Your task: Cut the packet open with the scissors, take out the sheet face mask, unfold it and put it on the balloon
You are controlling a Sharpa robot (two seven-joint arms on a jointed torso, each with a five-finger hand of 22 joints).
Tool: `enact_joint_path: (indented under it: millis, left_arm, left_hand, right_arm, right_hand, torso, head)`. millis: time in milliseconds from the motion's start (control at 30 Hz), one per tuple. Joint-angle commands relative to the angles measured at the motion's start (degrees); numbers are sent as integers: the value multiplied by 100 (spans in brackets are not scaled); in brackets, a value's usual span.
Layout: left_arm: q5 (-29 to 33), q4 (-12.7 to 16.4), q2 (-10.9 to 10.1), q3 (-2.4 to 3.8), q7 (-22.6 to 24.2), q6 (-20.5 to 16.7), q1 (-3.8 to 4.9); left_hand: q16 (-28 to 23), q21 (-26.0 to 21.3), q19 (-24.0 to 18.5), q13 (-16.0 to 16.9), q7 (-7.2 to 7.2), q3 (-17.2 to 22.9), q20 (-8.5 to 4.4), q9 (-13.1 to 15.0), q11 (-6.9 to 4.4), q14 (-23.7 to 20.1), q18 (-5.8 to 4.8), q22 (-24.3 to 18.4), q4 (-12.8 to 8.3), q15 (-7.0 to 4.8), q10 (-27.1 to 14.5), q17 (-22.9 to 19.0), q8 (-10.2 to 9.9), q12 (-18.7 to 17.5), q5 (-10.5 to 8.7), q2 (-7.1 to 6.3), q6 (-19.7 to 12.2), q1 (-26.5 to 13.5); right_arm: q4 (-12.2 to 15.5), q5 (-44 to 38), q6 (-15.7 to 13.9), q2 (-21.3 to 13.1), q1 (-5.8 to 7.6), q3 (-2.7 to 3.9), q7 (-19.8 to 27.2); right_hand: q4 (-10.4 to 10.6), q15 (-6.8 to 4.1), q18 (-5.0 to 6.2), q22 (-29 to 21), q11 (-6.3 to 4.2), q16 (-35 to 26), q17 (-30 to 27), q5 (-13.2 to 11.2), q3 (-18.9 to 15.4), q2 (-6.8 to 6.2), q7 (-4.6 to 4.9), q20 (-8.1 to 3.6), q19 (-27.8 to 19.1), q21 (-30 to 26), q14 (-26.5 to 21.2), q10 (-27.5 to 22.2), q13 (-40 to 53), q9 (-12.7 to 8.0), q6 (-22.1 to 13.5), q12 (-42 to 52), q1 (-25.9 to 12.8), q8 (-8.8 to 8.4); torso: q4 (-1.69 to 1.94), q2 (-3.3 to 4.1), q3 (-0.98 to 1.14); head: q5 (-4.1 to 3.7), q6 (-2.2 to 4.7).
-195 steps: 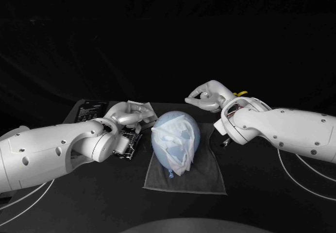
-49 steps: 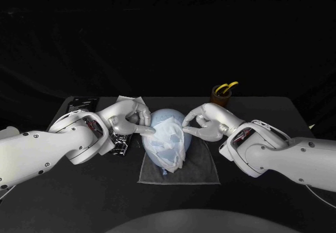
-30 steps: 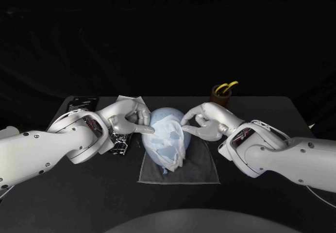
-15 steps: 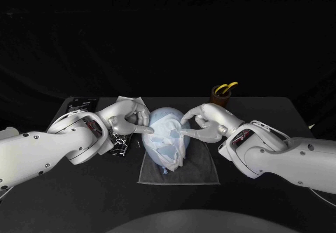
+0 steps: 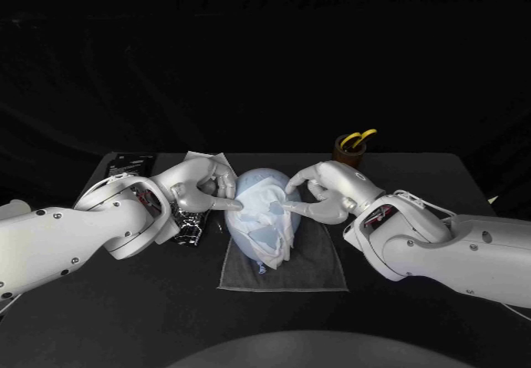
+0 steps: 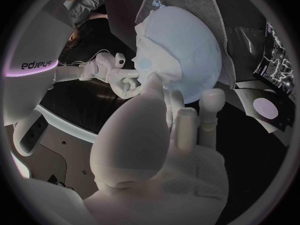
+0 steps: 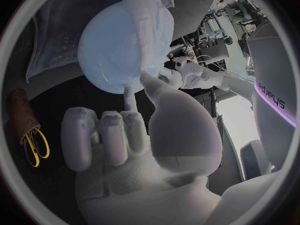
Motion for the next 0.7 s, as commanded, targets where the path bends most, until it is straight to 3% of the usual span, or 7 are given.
enact_joint_path:
  millis: [33, 267, 700]
  left_arm:
    - [45, 3, 2, 1, -9, 7, -7]
    - [51, -30, 9, 1, -34, 39, -7]
    - [-26, -142, 65, 1, -128, 57, -7]
  left_hand:
    - [31, 25, 39, 11, -12, -21, -9, 6, -4, 34, -60, 5, 0, 4, 51, 9, 26, 38, -12, 43, 19, 29]
    - [31, 27, 39, 17, -16, -23, -12, 12, -8, 40, -59, 5, -1, 1, 57, 23, 35, 48, -12, 45, 23, 29]
    - [32, 32, 39, 31, -26, -19, -18, 25, -17, 47, -59, 7, -5, -7, 64, 34, 54, 66, -11, 55, 28, 49]
  right_arm:
    - [20, -472, -353, -1, -9, 0, -339]
    - [53, -554, -499, -16, -12, 0, -318]
    - [72, -349, -443, -33, -14, 1, -177]
  right_hand:
    - [14, 26, 64, 1315, 3, 20, 1509, -35, -56, -19, -6, 37, 331, -8, 598, 609, 1506, 11, 25, 19, -31, 3]
    - [63, 38, 69, 1309, 25, 20, 1509, -34, -157, -23, 24, 44, 322, -31, 598, 609, 1506, 4, -85, 19, -11, -62]
    - [236, 71, 74, 1301, 59, 20, 1509, -35, -402, -23, 58, 71, 310, -60, 598, 607, 1505, 9, -169, 16, -76, -134]
  torso:
    - [0, -1, 4]
    - [-9, 0, 5]
    - [-4, 1, 4]
  head:
    - [6, 5]
    - [14, 12]
    - [15, -7]
